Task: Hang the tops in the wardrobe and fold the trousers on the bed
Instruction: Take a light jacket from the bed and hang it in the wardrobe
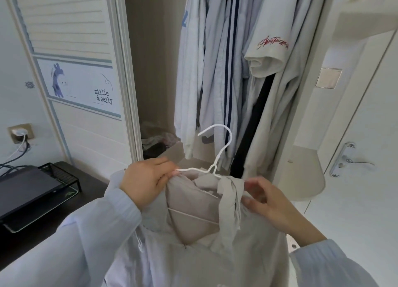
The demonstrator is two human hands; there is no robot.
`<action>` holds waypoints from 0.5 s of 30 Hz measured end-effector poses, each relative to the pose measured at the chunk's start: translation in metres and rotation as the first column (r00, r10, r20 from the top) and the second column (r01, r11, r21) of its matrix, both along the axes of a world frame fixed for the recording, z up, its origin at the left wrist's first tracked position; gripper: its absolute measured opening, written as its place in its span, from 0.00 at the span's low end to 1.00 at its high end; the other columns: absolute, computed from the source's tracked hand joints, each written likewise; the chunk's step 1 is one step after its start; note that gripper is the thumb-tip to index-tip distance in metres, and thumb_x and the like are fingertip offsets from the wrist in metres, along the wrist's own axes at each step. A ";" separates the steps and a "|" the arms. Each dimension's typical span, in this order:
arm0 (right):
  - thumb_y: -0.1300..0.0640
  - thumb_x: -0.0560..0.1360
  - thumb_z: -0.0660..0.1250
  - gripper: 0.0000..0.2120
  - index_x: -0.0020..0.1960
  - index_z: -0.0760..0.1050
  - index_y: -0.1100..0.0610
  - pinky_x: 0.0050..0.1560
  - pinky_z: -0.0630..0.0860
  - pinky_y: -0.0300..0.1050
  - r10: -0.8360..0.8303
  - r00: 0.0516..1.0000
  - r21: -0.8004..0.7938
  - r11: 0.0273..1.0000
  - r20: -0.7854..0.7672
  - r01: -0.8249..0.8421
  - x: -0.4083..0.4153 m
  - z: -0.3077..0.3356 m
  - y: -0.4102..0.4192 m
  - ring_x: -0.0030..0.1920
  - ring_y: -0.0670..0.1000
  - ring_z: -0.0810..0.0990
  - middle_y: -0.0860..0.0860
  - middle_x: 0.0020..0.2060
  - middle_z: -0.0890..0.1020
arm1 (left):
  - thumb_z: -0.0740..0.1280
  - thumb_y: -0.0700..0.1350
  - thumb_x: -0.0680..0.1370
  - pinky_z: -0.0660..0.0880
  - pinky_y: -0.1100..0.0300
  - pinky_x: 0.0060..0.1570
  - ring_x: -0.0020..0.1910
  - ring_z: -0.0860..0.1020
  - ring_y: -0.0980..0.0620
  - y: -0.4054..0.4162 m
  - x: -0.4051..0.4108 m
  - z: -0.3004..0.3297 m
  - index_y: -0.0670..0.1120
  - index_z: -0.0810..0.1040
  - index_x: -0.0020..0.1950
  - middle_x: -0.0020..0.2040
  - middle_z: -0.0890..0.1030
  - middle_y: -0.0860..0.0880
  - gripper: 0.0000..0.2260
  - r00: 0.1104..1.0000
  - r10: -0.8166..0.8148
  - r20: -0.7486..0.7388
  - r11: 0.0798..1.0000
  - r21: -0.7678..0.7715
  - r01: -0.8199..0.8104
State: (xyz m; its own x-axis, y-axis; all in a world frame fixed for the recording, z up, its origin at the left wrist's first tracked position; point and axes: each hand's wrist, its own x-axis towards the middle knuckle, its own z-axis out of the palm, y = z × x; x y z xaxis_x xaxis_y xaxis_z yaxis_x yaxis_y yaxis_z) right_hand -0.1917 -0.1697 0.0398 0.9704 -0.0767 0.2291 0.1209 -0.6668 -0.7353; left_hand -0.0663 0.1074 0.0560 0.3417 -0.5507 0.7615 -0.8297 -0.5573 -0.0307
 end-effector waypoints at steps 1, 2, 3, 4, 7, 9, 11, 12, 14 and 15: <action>0.50 0.73 0.66 0.13 0.56 0.72 0.42 0.51 0.72 0.36 0.011 0.999 0.052 0.999 0.047 -0.013 -0.001 0.003 0.000 0.50 0.42 0.76 0.41 0.50 0.77 | 0.47 0.57 0.82 0.73 0.61 0.24 0.31 0.78 0.50 -0.002 0.001 0.002 0.53 0.76 0.45 0.37 0.78 0.52 0.20 1.000 -0.007 0.016 1.000 0.016 0.007; 0.49 0.73 0.64 0.15 0.59 0.71 0.43 0.54 0.73 0.38 0.012 0.998 0.139 0.990 0.064 -0.021 0.000 0.007 0.002 0.53 0.43 0.76 0.41 0.53 0.77 | 0.46 0.56 0.82 0.73 0.61 0.24 0.30 0.77 0.50 -0.004 0.000 0.004 0.53 0.75 0.46 0.38 0.78 0.52 0.20 0.999 -0.016 0.035 0.999 0.035 0.014; 0.47 0.75 0.62 0.13 0.59 0.72 0.43 0.55 0.73 0.39 -0.021 0.999 0.228 0.973 0.038 0.012 0.002 0.013 0.006 0.54 0.44 0.76 0.42 0.52 0.78 | 0.45 0.56 0.82 0.72 0.63 0.24 0.29 0.77 0.51 -0.005 -0.001 0.004 0.53 0.74 0.47 0.38 0.78 0.52 0.19 0.998 -0.027 0.060 0.998 0.051 0.024; 0.44 0.77 0.60 0.10 0.56 0.74 0.44 0.53 0.75 0.42 -0.052 0.997 0.279 0.958 -0.049 0.064 0.007 0.019 0.009 0.53 0.46 0.78 0.43 0.50 0.79 | 0.46 0.55 0.83 0.72 0.64 0.24 0.29 0.77 0.51 -0.007 -0.003 0.004 0.54 0.73 0.47 0.38 0.78 0.52 0.17 0.996 -0.043 0.077 0.997 0.065 0.038; 0.37 0.75 0.58 0.19 0.51 0.78 0.49 0.42 0.76 0.42 -0.097 0.840 0.003 0.993 -0.534 0.116 0.022 0.026 0.015 0.47 0.50 0.80 0.48 0.46 0.82 | 0.48 0.51 0.82 0.71 0.65 0.26 0.29 0.76 0.52 -0.008 -0.005 0.000 0.54 0.71 0.48 0.37 0.78 0.51 0.13 0.992 -0.086 0.093 0.994 0.072 0.080; 0.46 0.76 0.59 0.16 0.51 0.78 0.56 0.35 0.74 0.37 -0.072 0.748 -0.184 0.981 -0.660 -0.068 0.030 0.016 0.020 0.43 0.50 0.79 0.50 0.44 0.80 | 0.50 0.50 0.82 0.69 0.63 0.27 0.29 0.75 0.52 -0.008 -0.003 -0.004 0.54 0.71 0.47 0.35 0.78 0.51 0.11 0.990 -0.084 0.118 0.995 0.069 0.076; 0.53 0.77 0.62 0.11 0.54 0.80 0.54 0.32 0.71 0.32 -0.017 0.764 -0.170 0.978 -0.645 -0.122 0.030 0.008 0.024 0.37 0.45 0.78 0.47 0.41 0.80 | 0.49 0.50 0.82 0.67 0.64 0.29 0.31 0.74 0.53 -0.005 -0.004 -0.011 0.54 0.71 0.47 0.34 0.77 0.52 0.12 0.985 -0.087 0.146 0.995 0.069 0.078; 0.54 0.76 0.63 0.11 0.55 0.80 0.51 0.33 0.71 0.31 0.022 0.776 -0.101 0.989 -0.631 -0.110 0.029 0.003 0.023 0.36 0.43 0.78 0.45 0.40 0.81 | 0.48 0.50 0.83 0.68 0.63 0.30 0.32 0.73 0.53 -0.003 -0.005 -0.013 0.53 0.71 0.47 0.34 0.77 0.51 0.13 0.984 -0.096 0.151 0.994 0.062 0.087; 0.56 0.75 0.66 0.09 0.52 0.82 0.51 0.38 0.74 0.33 0.072 0.802 0.067 0.997 -0.593 -0.041 0.028 0.002 0.021 0.39 0.43 0.79 0.45 0.40 0.83 | 0.48 0.49 0.83 0.69 0.60 0.32 0.35 0.74 0.53 0.003 -0.006 -0.017 0.53 0.72 0.48 0.35 0.78 0.50 0.14 0.984 -0.115 0.138 0.993 0.038 0.111; 0.58 0.74 0.67 0.08 0.49 0.83 0.51 0.42 0.76 0.35 0.050 0.827 0.127 0.992 -0.560 0.025 0.028 0.002 0.020 0.42 0.46 0.80 0.47 0.41 0.84 | 0.48 0.49 0.83 0.70 0.58 0.33 0.35 0.75 0.51 0.007 -0.004 -0.019 0.52 0.73 0.48 0.36 0.79 0.49 0.14 0.985 -0.123 0.120 0.992 0.027 0.120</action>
